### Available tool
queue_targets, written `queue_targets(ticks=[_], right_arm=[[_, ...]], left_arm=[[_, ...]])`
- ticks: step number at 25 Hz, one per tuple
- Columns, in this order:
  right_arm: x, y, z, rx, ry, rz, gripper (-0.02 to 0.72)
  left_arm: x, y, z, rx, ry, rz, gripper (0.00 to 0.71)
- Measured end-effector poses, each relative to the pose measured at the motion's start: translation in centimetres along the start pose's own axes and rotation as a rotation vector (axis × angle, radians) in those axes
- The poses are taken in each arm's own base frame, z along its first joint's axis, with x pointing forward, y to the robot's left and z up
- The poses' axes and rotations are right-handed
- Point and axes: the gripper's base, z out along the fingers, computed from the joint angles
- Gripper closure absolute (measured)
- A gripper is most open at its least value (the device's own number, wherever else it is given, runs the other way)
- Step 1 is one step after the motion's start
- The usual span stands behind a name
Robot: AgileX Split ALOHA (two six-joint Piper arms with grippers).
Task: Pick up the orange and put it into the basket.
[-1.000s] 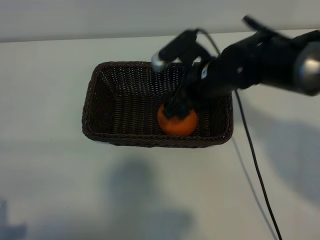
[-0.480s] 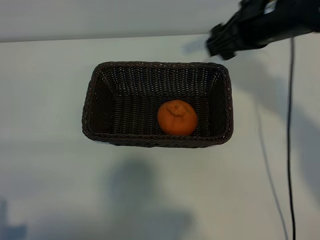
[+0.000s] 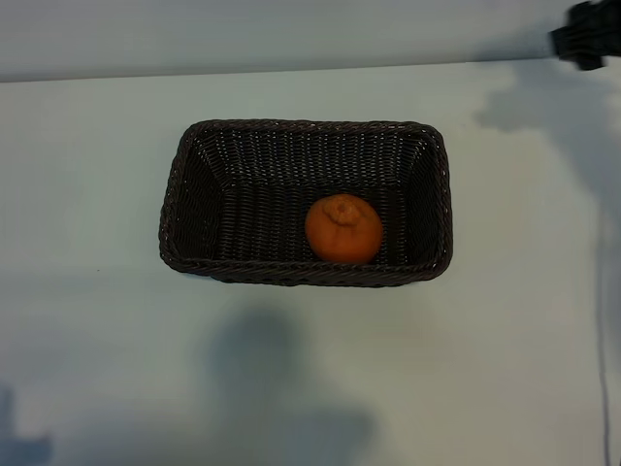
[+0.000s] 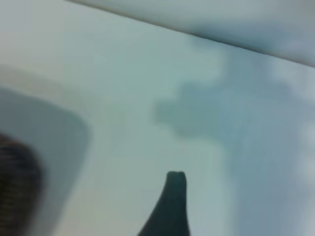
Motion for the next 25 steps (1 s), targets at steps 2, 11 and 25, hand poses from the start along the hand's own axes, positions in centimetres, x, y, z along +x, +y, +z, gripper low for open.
queue_targets(ticks=[2, 11, 25], right_arm=[[0.4, -1.7, -0.1, 0.031, 0.020, 0.033, 0.040], [0.3, -3.4, -3.4, 0.067, 0.001, 0.071, 0.063], [1.2, -1.3, -17.7, 0.079, -0.171, 0.058, 0.090]], left_arm=[[0.0, 0.0, 0.0, 0.000, 0.000, 0.000, 0.185], [0.0, 0.0, 0.0, 0.000, 0.000, 0.000, 0.185], [0.0, 0.0, 0.0, 0.000, 0.000, 0.000, 0.185]])
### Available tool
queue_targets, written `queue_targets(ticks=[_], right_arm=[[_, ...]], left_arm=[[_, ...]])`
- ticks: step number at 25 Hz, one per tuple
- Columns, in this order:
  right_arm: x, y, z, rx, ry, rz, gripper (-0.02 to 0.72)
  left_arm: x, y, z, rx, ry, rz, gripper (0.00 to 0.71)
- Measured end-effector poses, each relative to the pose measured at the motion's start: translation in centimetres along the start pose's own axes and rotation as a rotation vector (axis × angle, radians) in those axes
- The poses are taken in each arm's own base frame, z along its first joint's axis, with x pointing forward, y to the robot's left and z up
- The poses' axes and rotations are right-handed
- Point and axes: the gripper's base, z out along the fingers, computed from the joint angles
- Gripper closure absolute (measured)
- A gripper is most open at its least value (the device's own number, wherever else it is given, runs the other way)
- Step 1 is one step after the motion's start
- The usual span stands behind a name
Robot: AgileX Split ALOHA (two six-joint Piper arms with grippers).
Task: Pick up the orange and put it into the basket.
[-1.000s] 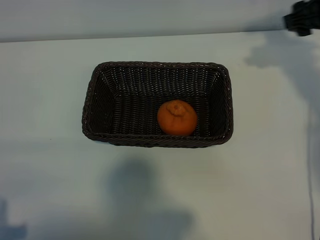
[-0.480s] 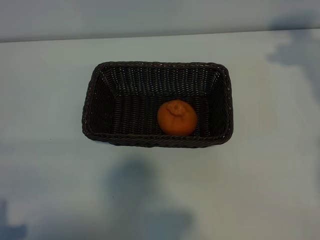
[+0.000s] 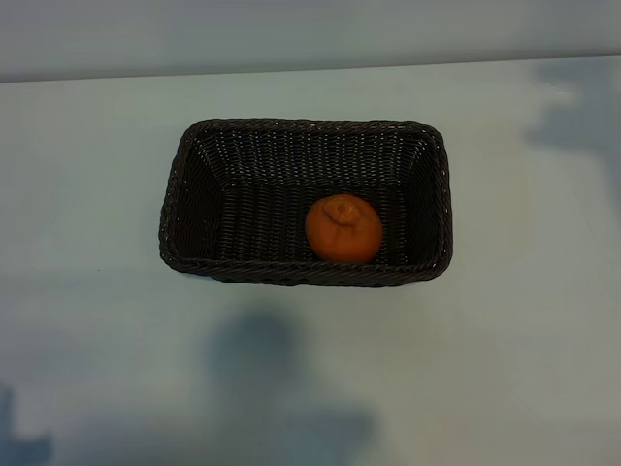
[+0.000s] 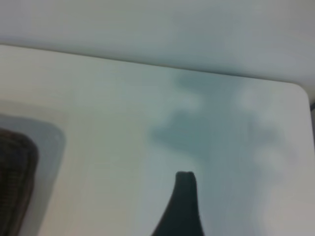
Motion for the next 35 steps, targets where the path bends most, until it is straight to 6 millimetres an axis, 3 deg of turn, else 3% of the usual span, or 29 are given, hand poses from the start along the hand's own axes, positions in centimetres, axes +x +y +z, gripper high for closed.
queue_targets(ticks=[11, 19, 23, 35], right_arm=[[3.3, 1.4, -11.4, -0.003, -0.105, -0.007, 0.104], [6.4, 2.1, -16.5, 0.008, -0.137, -0.001, 0.104], [8.5, 2.1, -17.9, 0.042, -0.150, 0.002, 0.104], [16.8, 3.2, -17.8, 0.030, -0.164, 0.033, 0.105]], left_arm=[[0.0, 0.0, 0.0, 0.000, 0.000, 0.000, 0.185], [0.0, 0.0, 0.0, 0.000, 0.000, 0.000, 0.185], [0.0, 0.0, 0.0, 0.000, 0.000, 0.000, 0.185], [0.0, 0.0, 0.0, 0.000, 0.000, 0.000, 0.185]])
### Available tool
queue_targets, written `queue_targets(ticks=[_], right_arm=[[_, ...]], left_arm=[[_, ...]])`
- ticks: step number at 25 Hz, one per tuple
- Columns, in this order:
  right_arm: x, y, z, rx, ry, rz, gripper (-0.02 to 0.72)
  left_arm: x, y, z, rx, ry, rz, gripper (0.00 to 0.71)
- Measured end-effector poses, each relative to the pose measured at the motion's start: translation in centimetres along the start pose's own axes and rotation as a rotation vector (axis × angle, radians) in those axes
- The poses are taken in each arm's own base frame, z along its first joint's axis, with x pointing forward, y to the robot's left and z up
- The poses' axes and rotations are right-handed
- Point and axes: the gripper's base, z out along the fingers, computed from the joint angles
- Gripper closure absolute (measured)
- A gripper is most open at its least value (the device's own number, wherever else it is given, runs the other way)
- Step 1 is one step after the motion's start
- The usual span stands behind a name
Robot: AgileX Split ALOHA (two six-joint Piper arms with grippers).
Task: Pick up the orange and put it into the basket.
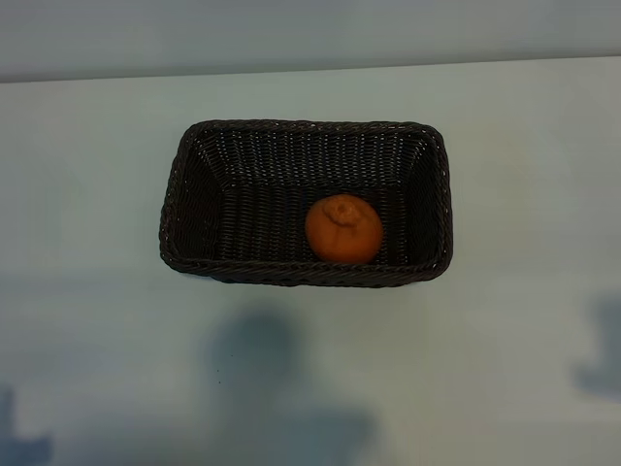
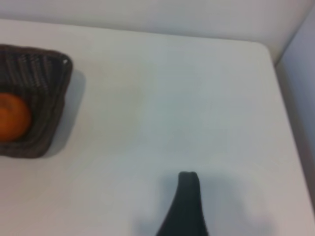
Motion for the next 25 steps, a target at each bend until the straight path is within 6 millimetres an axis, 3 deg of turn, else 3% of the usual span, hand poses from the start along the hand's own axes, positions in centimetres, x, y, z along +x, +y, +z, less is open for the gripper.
queue_targets(ticks=[4, 11, 19, 25], right_arm=[[2.1, 0.2, 0.0, -0.005, -0.006, 0.001, 0.105], [3.8, 0.3, 0.1, -0.006, -0.013, 0.001, 0.106], [7.5, 0.3, 2.2, -0.072, 0.046, -0.019, 0.106], [8.7, -0.5, 2.8, -0.159, 0.022, 0.012, 0.106]], left_arm=[[0.0, 0.0, 0.0, 0.000, 0.000, 0.000, 0.185], [0.0, 0.0, 0.0, 0.000, 0.000, 0.000, 0.185], [0.0, 0.0, 0.0, 0.000, -0.001, 0.000, 0.185], [0.0, 0.0, 0.0, 0.000, -0.001, 0.000, 0.185]])
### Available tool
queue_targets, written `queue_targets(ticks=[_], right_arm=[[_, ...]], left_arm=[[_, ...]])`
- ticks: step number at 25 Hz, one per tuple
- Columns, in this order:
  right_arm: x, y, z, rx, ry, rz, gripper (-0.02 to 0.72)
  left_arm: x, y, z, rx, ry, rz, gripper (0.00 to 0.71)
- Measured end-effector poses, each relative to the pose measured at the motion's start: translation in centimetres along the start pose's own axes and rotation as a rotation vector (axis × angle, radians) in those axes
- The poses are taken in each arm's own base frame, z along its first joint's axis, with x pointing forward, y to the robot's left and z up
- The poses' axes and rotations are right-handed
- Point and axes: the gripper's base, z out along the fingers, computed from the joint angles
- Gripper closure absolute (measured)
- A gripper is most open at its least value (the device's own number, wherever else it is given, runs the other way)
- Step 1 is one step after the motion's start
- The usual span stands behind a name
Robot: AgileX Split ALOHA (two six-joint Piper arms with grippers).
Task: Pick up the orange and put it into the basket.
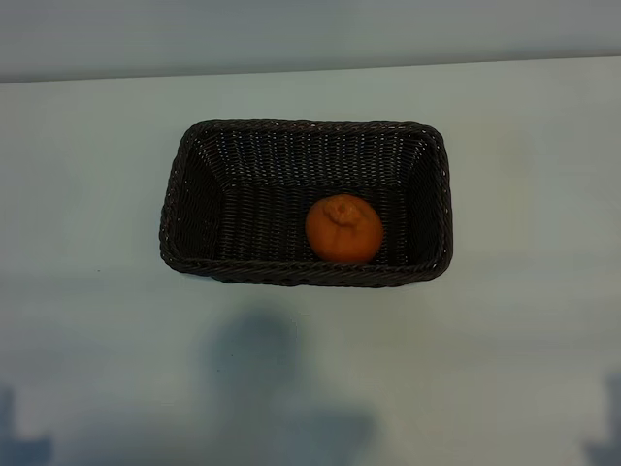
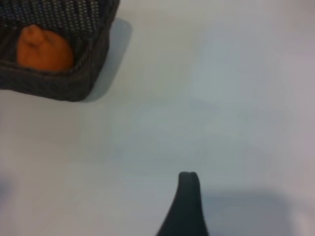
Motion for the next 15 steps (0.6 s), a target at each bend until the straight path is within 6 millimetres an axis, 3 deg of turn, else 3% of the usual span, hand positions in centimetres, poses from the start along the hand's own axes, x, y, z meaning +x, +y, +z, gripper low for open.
queue_targets(ticks=[7, 15], right_arm=[[1.2, -0.6, 1.8, 0.035, 0.069, 0.006, 0.106], [1.2, -0.3, 2.0, 0.074, 0.052, 0.038, 0.106]], left_arm=[[0.0, 0.0, 0.0, 0.000, 0.000, 0.000, 0.185], [0.0, 0.0, 0.0, 0.000, 0.000, 0.000, 0.185]])
